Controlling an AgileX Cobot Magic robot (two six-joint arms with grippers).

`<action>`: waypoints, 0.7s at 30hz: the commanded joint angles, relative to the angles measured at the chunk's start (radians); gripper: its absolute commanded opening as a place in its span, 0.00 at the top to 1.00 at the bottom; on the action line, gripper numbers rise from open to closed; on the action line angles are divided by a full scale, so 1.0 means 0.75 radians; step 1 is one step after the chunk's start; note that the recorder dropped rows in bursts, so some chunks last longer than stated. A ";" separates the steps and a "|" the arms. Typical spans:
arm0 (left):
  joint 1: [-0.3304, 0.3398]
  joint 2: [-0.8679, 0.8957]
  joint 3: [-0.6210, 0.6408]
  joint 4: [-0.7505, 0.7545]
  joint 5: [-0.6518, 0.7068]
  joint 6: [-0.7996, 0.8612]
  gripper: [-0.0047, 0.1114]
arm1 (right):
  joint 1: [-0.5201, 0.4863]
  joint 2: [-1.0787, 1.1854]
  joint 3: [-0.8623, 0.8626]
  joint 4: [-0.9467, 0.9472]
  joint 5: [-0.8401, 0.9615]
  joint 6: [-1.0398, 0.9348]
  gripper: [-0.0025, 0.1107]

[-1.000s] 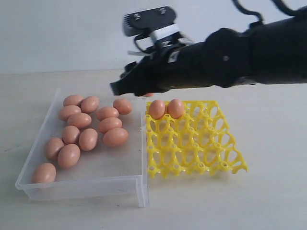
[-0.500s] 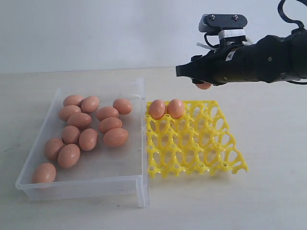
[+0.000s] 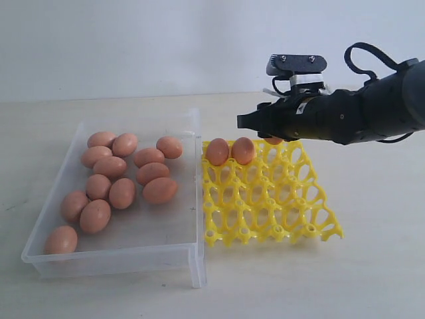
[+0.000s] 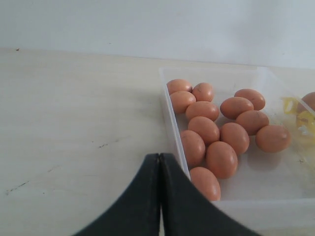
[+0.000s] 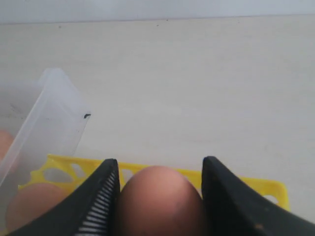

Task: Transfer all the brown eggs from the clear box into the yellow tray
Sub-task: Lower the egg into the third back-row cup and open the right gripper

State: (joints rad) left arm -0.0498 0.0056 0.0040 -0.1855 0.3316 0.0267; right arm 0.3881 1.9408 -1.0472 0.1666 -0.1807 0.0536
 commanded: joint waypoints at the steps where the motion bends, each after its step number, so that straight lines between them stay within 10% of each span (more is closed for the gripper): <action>1: 0.002 -0.007 -0.005 -0.003 -0.008 0.003 0.96 | -0.009 0.032 -0.010 -0.014 -0.056 0.004 0.98; 21: 0.002 -0.007 -0.005 -0.003 -0.008 0.003 0.96 | -0.009 0.106 -0.010 -0.011 -0.150 0.004 0.98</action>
State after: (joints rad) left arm -0.0498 0.0056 0.0040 -0.1855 0.3316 0.0267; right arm 0.3881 2.0123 -1.0472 0.1666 -0.2743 0.0576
